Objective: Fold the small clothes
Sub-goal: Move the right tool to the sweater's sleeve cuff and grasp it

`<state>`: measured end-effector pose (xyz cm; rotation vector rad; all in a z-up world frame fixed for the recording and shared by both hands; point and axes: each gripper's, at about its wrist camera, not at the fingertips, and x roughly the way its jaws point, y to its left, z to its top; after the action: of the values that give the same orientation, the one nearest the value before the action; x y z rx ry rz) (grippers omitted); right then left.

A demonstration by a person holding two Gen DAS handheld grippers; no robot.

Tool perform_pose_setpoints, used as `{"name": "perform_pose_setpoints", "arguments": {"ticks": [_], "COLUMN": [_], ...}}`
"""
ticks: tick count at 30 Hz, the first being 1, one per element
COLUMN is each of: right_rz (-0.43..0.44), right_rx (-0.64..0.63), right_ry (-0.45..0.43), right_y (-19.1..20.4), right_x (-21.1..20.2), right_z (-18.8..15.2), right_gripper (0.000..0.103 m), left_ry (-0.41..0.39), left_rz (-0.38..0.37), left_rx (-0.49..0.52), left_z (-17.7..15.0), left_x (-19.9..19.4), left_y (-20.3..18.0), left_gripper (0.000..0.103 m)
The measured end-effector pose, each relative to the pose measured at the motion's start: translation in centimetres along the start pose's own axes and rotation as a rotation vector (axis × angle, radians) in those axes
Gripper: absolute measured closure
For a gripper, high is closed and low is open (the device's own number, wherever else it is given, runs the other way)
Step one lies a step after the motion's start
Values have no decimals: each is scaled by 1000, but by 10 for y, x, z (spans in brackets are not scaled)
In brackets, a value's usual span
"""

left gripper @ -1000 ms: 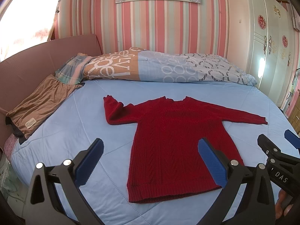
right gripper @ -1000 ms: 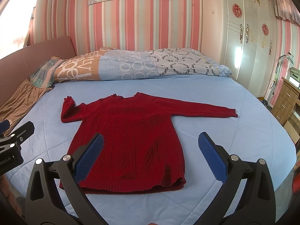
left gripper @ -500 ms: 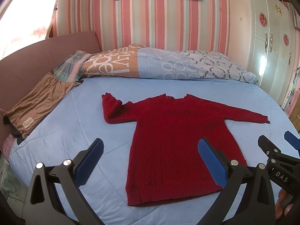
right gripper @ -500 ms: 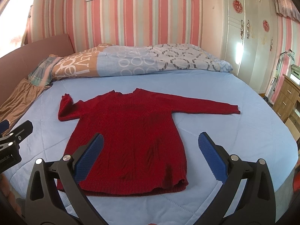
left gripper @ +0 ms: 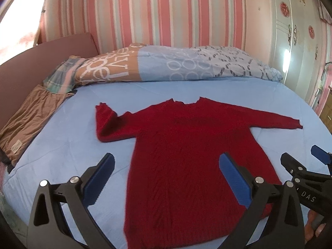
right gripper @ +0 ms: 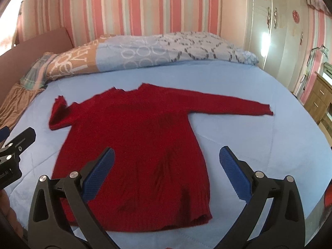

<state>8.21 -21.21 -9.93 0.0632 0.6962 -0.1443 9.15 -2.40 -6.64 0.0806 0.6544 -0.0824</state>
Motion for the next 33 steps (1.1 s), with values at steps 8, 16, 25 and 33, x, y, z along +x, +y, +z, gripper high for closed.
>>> {"name": "perform_pose_setpoints", "arguments": {"ticks": [8, 16, 25, 33], "right_rz": [-44, -114, -193, -234], "right_rx": [75, 113, 249, 327], "right_ry": [51, 60, 142, 198], "right_y": [-52, -109, -201, -269], "right_x": [66, 115, 188, 232], "right_z": [18, 42, 52, 65], "right_gripper": [4, 6, 15, 14], "left_ry": [49, 50, 87, 192], "left_rz": [-30, -98, -109, -72], "left_rx": [25, 75, 117, 133], "left_z": [27, 66, 94, 119], "left_x": [78, 158, 235, 311], "left_y": [-25, -76, -129, -177], "left_gripper": [2, 2, 2, 2]}}
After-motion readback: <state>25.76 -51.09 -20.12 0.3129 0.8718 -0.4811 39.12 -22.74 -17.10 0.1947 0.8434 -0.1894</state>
